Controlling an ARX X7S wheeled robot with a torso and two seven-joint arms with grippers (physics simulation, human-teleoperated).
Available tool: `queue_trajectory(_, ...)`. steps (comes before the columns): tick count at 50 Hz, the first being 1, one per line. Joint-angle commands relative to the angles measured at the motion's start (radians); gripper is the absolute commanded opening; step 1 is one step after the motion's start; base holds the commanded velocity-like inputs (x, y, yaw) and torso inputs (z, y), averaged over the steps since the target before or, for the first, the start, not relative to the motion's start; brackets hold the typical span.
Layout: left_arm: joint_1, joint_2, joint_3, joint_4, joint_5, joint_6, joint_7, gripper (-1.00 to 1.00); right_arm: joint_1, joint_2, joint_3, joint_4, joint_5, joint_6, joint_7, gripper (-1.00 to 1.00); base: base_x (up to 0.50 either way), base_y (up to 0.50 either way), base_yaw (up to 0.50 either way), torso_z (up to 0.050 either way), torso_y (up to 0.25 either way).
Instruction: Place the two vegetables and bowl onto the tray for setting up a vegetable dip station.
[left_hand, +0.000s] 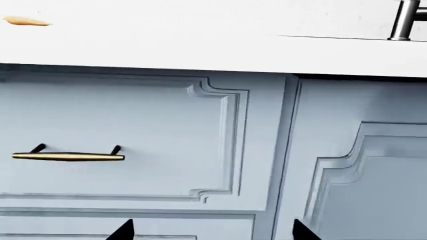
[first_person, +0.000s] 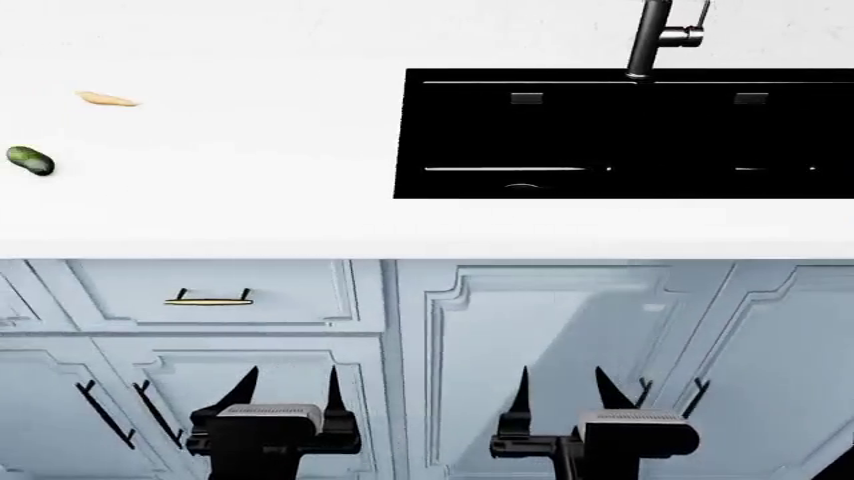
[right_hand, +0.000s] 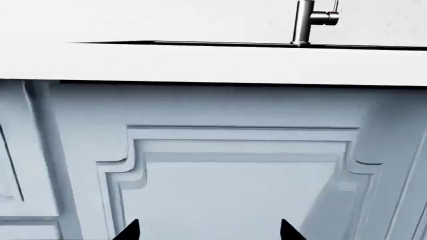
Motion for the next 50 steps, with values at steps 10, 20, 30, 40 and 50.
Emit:
queue_trajectory(10,-0.005,-0.009,0.018,-0.015,-0.008,0.007,-0.016,1.00,0.005,0.010,-0.015,0.023,0.016,-0.014,0.015,1.00,0.00,0.50,0.00,0.000,0.000)
queue_trajectory(20,0.001,-0.014,0.026,-0.012,-0.012,0.013,-0.023,1.00,0.000,0.016,-0.022,0.024,0.019,-0.021,0.023,1.00,0.00,0.50,0.00,0.000,0.000)
queue_trajectory(30,0.003,-0.019,0.035,-0.008,-0.014,0.014,-0.029,1.00,-0.004,0.021,-0.026,0.024,0.026,-0.027,0.032,1.00,0.00,0.50,0.00,0.000,0.000)
queue_trajectory(40,0.003,-0.026,0.044,-0.007,-0.014,0.015,-0.035,1.00,0.002,0.026,-0.036,0.024,0.032,-0.026,0.034,1.00,0.00,0.50,0.00,0.000,0.000)
queue_trajectory(50,0.000,-0.030,0.047,-0.013,-0.019,0.018,-0.042,1.00,0.005,0.029,-0.042,0.030,0.036,-0.027,0.042,1.00,0.00,0.50,0.00,0.000,0.000)
